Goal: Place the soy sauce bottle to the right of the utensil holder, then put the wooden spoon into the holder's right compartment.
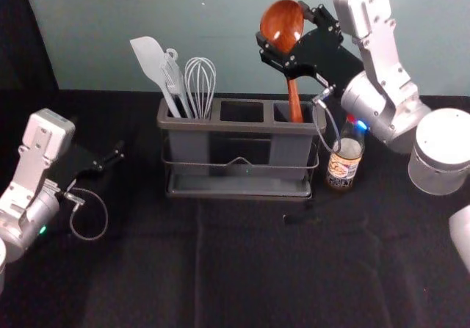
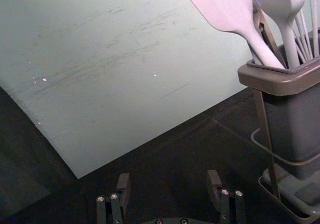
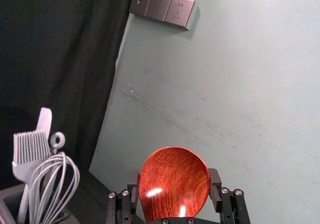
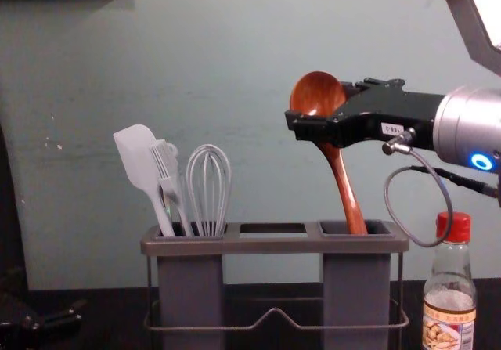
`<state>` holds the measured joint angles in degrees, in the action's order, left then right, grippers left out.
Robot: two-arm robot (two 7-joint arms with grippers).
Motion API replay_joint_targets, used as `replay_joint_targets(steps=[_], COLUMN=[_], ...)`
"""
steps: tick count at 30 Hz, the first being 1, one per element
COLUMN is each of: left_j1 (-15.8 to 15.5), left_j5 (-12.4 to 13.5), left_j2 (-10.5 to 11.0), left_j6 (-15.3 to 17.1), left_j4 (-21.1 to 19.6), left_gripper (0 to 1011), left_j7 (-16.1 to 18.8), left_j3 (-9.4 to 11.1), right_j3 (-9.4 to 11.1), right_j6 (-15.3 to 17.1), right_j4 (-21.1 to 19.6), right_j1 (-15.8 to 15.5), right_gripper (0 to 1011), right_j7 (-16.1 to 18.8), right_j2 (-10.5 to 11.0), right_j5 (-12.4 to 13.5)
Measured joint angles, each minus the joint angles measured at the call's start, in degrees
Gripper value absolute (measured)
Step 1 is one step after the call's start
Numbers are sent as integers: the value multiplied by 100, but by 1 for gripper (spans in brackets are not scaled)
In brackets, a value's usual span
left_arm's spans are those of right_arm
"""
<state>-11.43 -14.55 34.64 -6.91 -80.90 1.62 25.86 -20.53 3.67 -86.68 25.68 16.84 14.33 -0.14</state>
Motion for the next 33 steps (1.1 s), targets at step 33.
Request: replay_joint_targets(steps=[33], left_j1=[0], left_j5=[0], left_j2=[0], left_j6=[0], left_j4=[0], left_gripper=[1005], left_j7=[0], left_j3=[0], right_j3=[115], right_j6=[3], right_j4=[-181], right_j1=[-590], right_gripper=[840], right_j7=[28], right_j2=[92], right_j5=[-38])
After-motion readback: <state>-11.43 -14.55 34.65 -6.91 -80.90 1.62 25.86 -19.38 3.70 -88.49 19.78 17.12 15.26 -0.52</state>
